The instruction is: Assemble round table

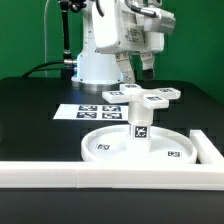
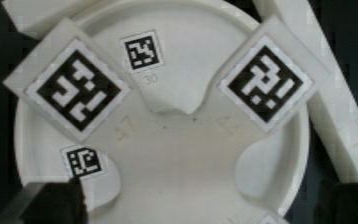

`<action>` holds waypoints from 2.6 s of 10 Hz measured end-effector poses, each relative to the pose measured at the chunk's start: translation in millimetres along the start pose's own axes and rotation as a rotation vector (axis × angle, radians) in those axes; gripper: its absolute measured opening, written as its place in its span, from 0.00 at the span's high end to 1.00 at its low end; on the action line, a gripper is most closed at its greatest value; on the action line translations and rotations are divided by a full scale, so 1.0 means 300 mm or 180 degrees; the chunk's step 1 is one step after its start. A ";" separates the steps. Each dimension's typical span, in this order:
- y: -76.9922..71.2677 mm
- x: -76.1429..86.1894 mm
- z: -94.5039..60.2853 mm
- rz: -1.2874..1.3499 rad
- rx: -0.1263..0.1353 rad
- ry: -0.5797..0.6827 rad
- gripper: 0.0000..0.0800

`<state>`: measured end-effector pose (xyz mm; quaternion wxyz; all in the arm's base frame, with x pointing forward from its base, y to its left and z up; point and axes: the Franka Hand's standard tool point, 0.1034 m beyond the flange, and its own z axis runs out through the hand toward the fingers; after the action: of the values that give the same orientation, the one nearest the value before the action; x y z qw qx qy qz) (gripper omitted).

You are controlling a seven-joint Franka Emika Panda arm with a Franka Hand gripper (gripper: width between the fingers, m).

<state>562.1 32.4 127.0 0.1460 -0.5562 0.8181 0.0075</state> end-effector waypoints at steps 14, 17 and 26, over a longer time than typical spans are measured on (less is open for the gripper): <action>0.040 -0.061 0.001 -0.5158 -0.0679 -0.0101 0.19; 0.032 -0.064 0.002 -0.5879 -0.0753 -0.0142 0.19; 0.037 -0.021 0.023 -0.8267 -0.1108 -0.0497 0.19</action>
Offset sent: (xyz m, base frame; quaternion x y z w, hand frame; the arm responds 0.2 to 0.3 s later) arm -0.0043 0.0266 0.0070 -0.1130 -0.0435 -0.3206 0.9394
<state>555.7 43.5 120.2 0.0202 -0.9429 -0.3324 -0.0009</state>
